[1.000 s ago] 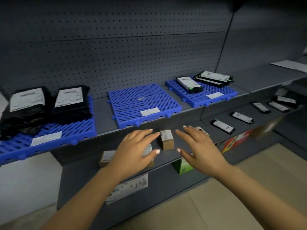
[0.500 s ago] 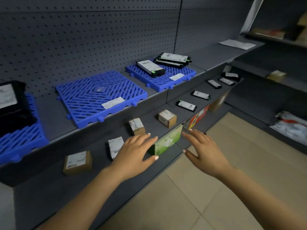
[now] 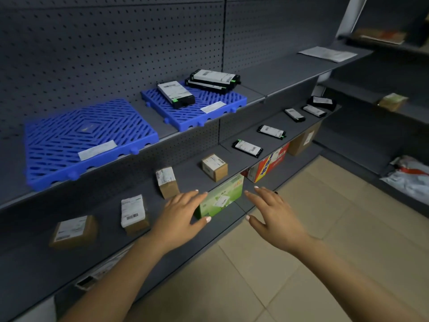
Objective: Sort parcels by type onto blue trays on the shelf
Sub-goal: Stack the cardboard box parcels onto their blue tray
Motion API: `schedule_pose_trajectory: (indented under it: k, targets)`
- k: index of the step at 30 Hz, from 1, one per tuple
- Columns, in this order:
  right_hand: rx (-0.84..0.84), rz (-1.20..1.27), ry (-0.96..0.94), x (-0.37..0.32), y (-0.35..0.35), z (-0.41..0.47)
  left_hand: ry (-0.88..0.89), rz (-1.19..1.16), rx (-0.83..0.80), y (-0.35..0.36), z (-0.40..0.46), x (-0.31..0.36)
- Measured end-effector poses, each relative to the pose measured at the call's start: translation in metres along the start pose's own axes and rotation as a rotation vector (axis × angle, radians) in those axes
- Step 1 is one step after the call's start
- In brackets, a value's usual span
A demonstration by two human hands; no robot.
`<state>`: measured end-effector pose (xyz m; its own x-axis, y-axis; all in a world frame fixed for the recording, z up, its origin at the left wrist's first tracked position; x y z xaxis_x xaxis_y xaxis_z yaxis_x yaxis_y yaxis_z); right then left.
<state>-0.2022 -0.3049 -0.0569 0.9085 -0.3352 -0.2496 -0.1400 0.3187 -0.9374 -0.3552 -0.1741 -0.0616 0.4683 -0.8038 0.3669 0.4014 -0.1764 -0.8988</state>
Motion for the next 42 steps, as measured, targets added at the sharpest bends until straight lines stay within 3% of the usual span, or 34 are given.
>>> schedule_pose_trajectory:
  k: [9, 27, 42]
  targets:
    - [-0.055, 0.026, -0.113, 0.070, 0.009, 0.043, -0.168, 0.022, 0.009, 0.037, 0.039, 0.018]
    - [-0.128, 0.026, -0.246, 0.088, 0.122, 0.204, -0.279, 0.066, 0.019, 0.093, 0.138, -0.087]
    - [-0.312, 0.035, -0.438, 0.113, 0.245, 0.325, -0.668, 0.168, 0.134, 0.151, 0.157, -0.154]
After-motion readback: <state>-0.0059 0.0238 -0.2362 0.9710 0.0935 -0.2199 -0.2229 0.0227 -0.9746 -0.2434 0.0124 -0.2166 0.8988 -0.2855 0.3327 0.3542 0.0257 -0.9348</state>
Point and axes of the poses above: each hand's wrist, its own z-axis towards the middle knuckle, its own y-axis out of the palm, x = y × z, the point moved 9 cm from there along z, towards the middle knuckle, and after that the axes turned 13 degrees about x, right-handed, at the moved point
